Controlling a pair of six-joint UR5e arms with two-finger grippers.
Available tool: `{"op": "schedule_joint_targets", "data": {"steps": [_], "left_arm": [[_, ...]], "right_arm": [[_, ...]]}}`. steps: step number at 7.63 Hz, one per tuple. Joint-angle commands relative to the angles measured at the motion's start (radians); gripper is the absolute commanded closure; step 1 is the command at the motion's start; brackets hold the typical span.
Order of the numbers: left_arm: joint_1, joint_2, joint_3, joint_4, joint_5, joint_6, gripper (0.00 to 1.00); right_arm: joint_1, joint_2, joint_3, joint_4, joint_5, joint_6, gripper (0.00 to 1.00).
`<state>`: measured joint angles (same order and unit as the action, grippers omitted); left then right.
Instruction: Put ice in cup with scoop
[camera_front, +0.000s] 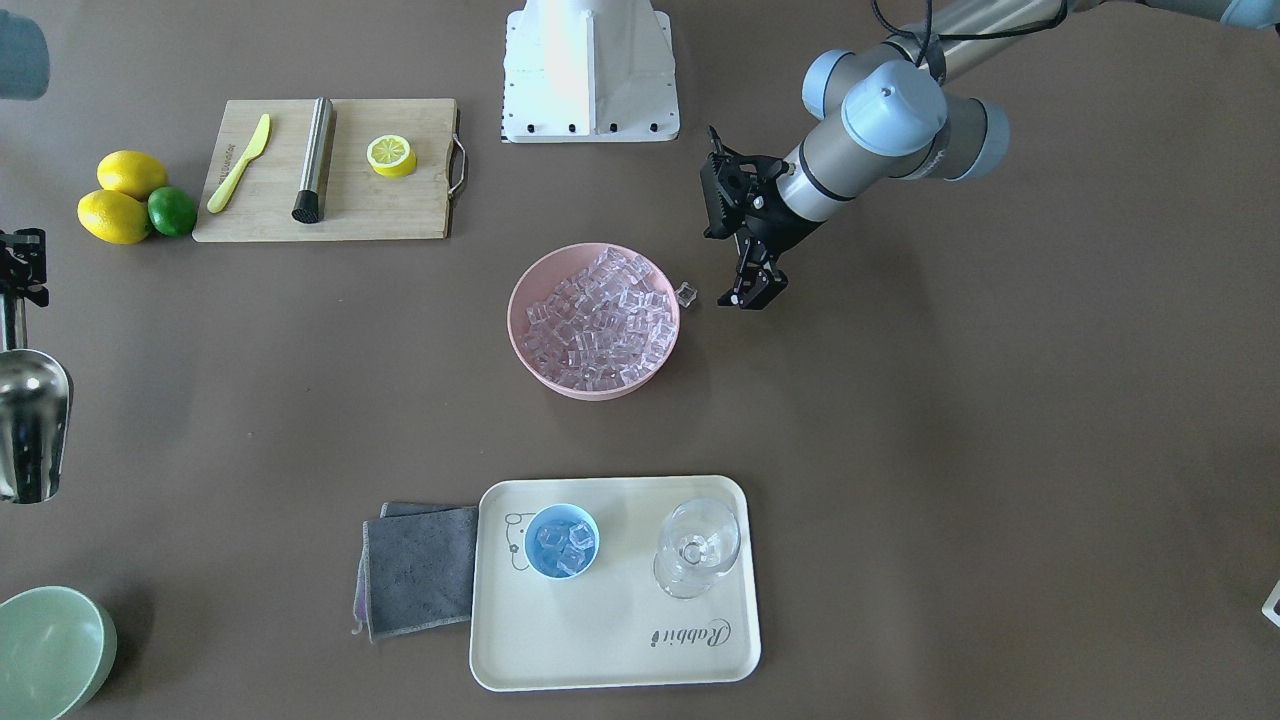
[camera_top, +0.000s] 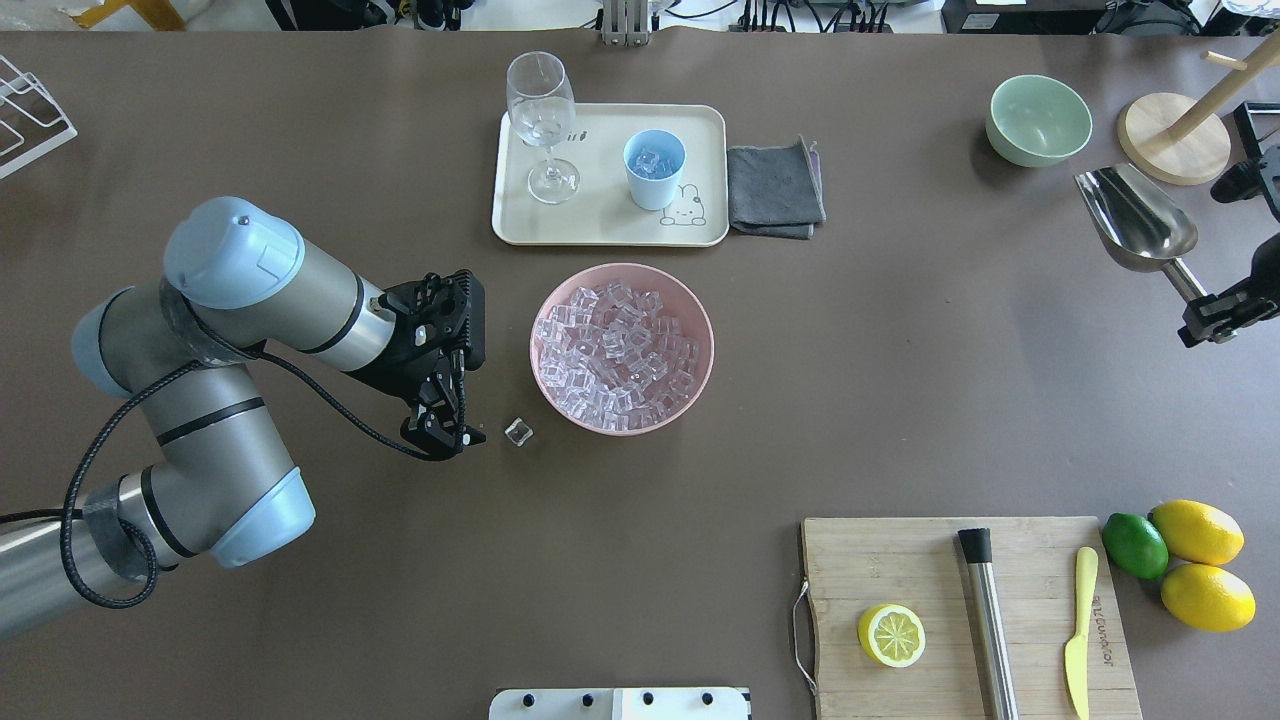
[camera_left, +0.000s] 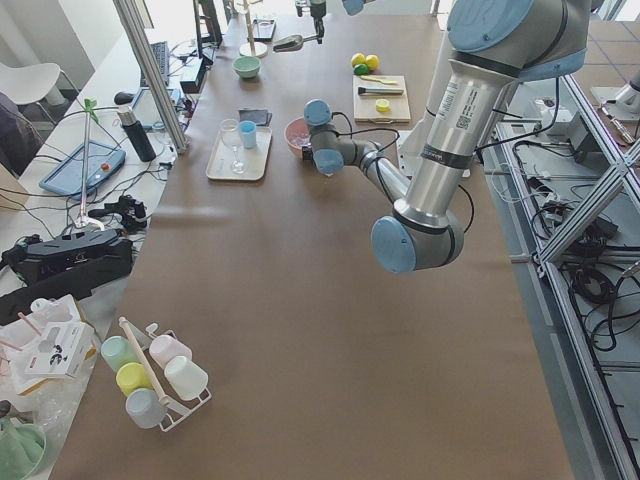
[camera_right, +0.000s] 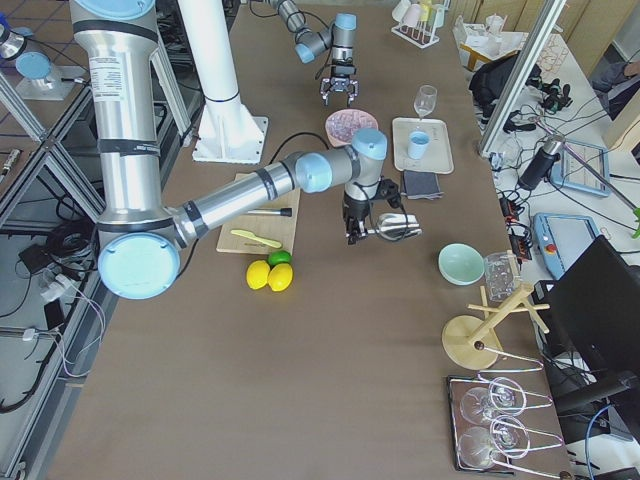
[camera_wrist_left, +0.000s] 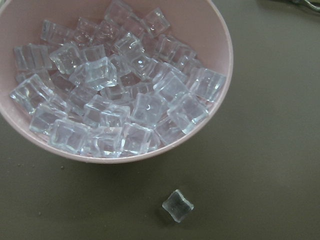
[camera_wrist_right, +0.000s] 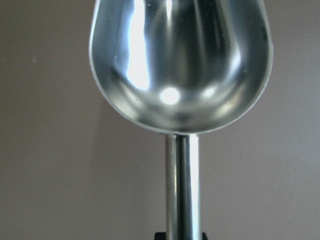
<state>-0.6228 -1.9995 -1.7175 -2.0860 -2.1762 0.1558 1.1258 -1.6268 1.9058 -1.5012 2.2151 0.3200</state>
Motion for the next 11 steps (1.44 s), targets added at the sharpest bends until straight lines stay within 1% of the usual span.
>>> {"op": "schedule_joint_targets", "data": {"steps": [1,2,3,4,5,6,7,8,9,10,11], "left_arm": [[-0.021,0.02,-0.174,0.28,0.03,0.102,0.01],[-0.037,0.042,-0.2,0.299,0.03,0.102,0.01],[-0.049,0.054,-0.232,0.357,0.03,0.102,0.01],[-0.092,0.109,-0.243,0.36,0.013,0.099,0.01],[-0.124,0.14,-0.237,0.36,-0.025,0.094,0.01],[-0.138,0.19,-0.235,0.347,-0.039,0.094,0.01],[-0.158,0.199,-0.235,0.354,-0.04,0.079,0.01],[-0.243,0.224,-0.231,0.397,-0.078,-0.015,0.01],[-0.343,0.263,-0.22,0.485,-0.217,-0.145,0.01],[-0.445,0.289,-0.194,0.52,-0.299,-0.175,0.01],[-0.53,0.298,-0.159,0.52,-0.294,-0.176,0.01]], "right_arm": [[0.009,-0.119,-0.062,0.312,0.026,0.311,1.0],[0.009,-0.123,-0.082,0.334,0.029,0.338,1.0],[0.006,-0.13,-0.106,0.338,0.029,0.34,1.0],[0.002,-0.13,-0.125,0.335,0.031,0.332,1.0],[-0.003,-0.13,-0.134,0.332,0.031,0.33,1.0],[-0.011,-0.131,-0.142,0.334,0.032,0.329,1.0],[-0.017,-0.131,-0.146,0.332,0.032,0.329,1.0],[-0.02,-0.133,-0.152,0.332,0.035,0.315,0.79],[-0.02,-0.134,-0.155,0.332,0.04,0.288,0.01],[-0.02,-0.134,-0.156,0.331,0.054,0.284,0.0],[-0.018,-0.142,-0.154,0.331,0.054,0.266,0.0]]}}
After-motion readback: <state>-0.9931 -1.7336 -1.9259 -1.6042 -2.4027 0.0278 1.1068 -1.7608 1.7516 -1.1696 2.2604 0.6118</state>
